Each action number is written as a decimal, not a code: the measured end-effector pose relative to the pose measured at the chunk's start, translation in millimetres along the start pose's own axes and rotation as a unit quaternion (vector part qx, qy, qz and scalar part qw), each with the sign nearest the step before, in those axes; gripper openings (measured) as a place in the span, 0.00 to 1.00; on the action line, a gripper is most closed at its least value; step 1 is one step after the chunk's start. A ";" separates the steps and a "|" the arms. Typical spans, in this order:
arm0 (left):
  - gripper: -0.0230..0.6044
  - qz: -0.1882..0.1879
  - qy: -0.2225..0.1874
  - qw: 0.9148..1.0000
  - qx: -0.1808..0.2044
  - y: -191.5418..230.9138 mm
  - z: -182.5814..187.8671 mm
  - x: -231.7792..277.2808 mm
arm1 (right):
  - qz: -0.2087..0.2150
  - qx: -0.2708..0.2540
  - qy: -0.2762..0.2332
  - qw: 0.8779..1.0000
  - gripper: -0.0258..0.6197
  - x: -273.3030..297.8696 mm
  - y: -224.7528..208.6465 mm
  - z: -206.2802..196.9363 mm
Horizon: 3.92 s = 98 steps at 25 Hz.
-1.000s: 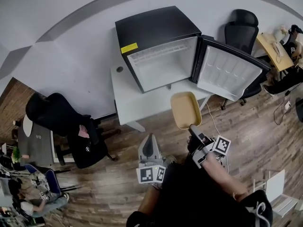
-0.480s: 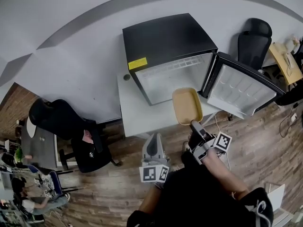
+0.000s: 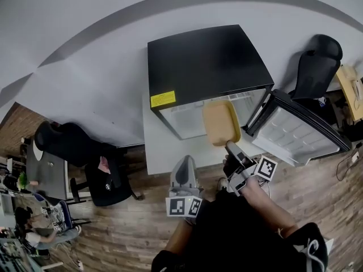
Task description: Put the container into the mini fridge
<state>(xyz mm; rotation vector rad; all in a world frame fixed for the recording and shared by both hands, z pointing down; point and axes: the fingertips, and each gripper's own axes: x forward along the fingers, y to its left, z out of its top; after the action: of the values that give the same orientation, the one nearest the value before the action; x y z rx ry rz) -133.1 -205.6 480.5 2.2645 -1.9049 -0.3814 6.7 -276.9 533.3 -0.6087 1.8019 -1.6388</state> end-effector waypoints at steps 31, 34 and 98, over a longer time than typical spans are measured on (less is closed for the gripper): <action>0.07 -0.044 0.025 0.999 0.002 30.0 9.3 45.9 | -0.031 -0.030 -0.051 0.998 0.39 88.2 -21.6 54.9; 0.07 -0.044 0.024 0.999 0.002 30.3 10.0 45.5 | -0.028 -0.030 -0.053 0.998 0.39 95.6 -22.7 59.3; 0.07 -0.051 0.015 0.999 0.001 41.4 21.8 29.8 | -0.237 -0.672 -0.017 0.701 0.50 137.0 -18.4 78.5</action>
<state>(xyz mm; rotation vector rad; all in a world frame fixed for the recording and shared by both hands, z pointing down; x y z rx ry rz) -173.8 -241.3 468.5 2.3625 -1.7805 -0.3566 -34.9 -430.2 529.8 -1.7873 2.7538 -0.1509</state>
